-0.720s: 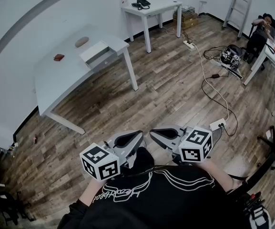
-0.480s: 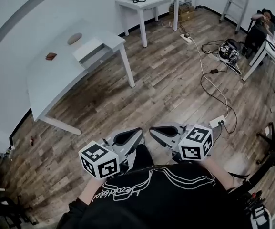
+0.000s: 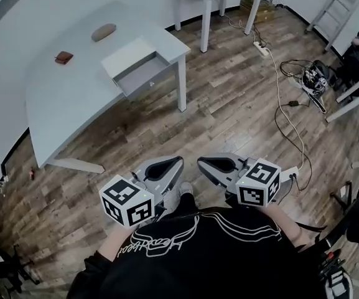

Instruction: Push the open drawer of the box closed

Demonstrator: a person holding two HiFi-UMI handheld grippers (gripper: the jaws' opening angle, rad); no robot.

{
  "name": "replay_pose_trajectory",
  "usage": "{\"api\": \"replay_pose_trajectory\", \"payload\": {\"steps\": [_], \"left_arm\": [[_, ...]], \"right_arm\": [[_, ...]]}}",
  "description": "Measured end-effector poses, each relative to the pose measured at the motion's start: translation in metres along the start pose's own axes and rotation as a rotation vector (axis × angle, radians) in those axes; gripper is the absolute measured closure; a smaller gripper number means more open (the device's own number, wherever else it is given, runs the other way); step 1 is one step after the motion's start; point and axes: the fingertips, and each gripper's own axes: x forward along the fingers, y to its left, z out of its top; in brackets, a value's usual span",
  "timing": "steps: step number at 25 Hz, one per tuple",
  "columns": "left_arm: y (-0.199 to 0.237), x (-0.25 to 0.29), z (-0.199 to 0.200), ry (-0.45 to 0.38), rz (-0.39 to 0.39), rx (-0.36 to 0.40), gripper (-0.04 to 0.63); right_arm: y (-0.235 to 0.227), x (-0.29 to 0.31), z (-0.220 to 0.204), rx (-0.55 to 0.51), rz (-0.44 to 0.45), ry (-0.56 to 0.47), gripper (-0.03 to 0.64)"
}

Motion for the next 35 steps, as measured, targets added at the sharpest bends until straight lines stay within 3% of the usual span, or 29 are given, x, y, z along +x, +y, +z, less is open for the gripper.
{"api": "replay_pose_trajectory", "payload": {"steps": [4,9,21,28,35], "left_arm": [[0.071,-0.003,0.035,-0.028,0.028,-0.007,0.588],[0.118,-0.014,0.055,-0.074,0.049,-0.015,0.589],[0.174,-0.015,0.046,-0.071,0.116,-0.094,0.588],[0.215,-0.008,0.045,-0.044,0.155,-0.139,0.588],[0.264,0.008,0.047,-0.041,0.164,-0.203,0.588]], "right_arm": [[-0.031,0.058,0.041,-0.037,0.005,0.022,0.607],[-0.051,0.103,0.071,-0.075,-0.008,0.024,0.607],[-0.081,0.151,0.062,-0.019,0.036,0.1,0.607],[-0.114,0.189,0.072,-0.076,0.061,0.099,0.607],[-0.167,0.232,0.067,-0.15,0.038,0.175,0.606]]}}
